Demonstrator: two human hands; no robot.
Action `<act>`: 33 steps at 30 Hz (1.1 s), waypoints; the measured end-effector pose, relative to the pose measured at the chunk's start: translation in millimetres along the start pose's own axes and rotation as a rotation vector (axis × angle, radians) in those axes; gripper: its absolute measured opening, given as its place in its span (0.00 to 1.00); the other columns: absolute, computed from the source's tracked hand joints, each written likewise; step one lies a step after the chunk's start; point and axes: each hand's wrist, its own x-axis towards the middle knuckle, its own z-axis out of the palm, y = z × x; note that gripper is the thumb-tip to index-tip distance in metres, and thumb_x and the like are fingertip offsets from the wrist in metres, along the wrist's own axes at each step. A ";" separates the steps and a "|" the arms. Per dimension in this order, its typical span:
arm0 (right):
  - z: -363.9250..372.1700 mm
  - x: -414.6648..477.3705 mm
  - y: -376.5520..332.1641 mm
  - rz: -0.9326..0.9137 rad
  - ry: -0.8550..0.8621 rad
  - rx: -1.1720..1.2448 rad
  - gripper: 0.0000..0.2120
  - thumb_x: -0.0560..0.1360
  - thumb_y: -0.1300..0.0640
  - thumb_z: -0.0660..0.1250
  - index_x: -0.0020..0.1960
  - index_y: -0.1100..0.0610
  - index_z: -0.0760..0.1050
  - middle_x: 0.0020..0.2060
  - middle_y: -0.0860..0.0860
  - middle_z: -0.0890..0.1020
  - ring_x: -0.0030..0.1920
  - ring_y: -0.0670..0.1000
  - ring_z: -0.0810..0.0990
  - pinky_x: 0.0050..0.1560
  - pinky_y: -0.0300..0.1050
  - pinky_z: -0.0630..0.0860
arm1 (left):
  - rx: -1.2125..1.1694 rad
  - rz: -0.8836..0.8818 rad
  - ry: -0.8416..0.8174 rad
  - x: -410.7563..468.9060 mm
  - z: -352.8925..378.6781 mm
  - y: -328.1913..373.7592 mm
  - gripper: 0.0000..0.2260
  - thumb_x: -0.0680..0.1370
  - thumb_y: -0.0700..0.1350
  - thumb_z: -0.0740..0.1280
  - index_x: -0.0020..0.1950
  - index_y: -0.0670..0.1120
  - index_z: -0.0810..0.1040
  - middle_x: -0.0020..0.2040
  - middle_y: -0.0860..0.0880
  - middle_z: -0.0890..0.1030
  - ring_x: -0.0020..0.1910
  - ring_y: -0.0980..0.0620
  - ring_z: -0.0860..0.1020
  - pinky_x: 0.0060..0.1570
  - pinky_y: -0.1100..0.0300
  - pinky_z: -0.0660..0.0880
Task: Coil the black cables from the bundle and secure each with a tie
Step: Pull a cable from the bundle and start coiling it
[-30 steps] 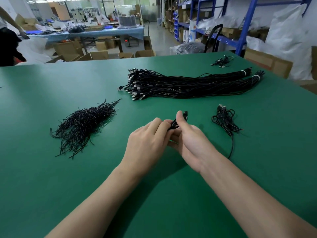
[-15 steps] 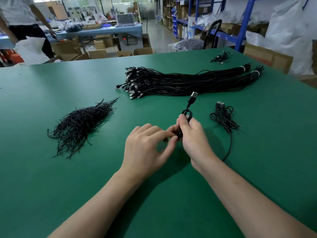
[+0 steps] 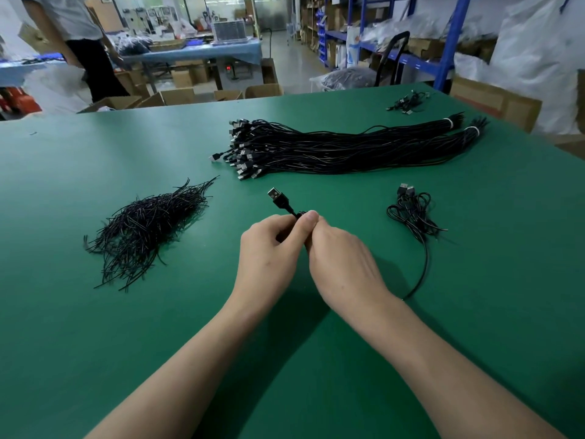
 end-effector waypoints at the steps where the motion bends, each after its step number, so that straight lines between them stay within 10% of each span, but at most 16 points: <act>1: -1.3 -0.2 -0.9 -0.001 -0.012 -0.013 0.07 0.84 0.59 0.52 0.47 0.54 0.62 0.30 0.46 0.67 0.30 0.55 0.66 0.28 0.49 0.56 | -0.010 -0.007 0.014 -1.1 0.9 0.2 0.24 0.80 0.60 0.65 0.38 0.40 0.78 0.35 0.39 0.76 0.32 0.54 0.68 0.34 0.50 0.67; 10: -3.9 -1.3 -1.8 0.012 -0.165 0.091 0.10 0.84 0.56 0.50 0.49 0.56 0.66 0.39 0.52 0.78 0.37 0.57 0.74 0.35 0.52 0.65 | -0.097 -0.051 0.058 -2.7 4.1 -6.6 0.24 0.81 0.54 0.67 0.36 0.37 0.68 0.28 0.54 0.62 0.29 0.54 0.60 0.29 0.61 0.57; 16: -6.9 4.8 10.6 0.273 -0.519 0.997 0.12 0.86 0.53 0.54 0.49 0.53 0.73 0.34 0.48 0.71 0.29 0.44 0.64 0.29 0.39 0.61 | -0.254 -0.138 0.002 0.3 4.1 -16.9 0.18 0.81 0.53 0.68 0.39 0.40 0.79 0.31 0.43 0.76 0.33 0.50 0.73 0.36 0.49 0.73; 21: -15.3 3.5 25.2 0.373 -0.727 1.500 0.14 0.84 0.51 0.59 0.53 0.61 0.77 0.34 0.50 0.75 0.29 0.44 0.66 0.26 0.35 0.67 | -0.354 -0.138 -0.071 4.7 2.6 -19.3 0.17 0.81 0.53 0.67 0.39 0.43 0.79 0.29 0.56 0.73 0.30 0.57 0.71 0.35 0.67 0.70; 28: -6.5 -0.1 21.2 0.331 -0.642 1.454 0.12 0.84 0.52 0.60 0.46 0.56 0.73 0.30 0.47 0.72 0.25 0.43 0.64 0.25 0.34 0.64 | -0.470 -0.160 -0.203 5.2 -5.9 -17.1 0.12 0.80 0.55 0.68 0.41 0.49 0.81 0.30 0.52 0.74 0.33 0.53 0.72 0.44 0.56 0.70; 33: 0.3 -0.1 21.6 0.296 -0.380 1.196 0.13 0.85 0.55 0.60 0.44 0.57 0.73 0.29 0.49 0.72 0.24 0.45 0.64 0.26 0.37 0.64 | -0.311 -0.114 -0.206 12.7 -13.4 -15.4 0.09 0.83 0.50 0.65 0.51 0.48 0.84 0.33 0.59 0.79 0.32 0.63 0.74 0.38 0.72 0.70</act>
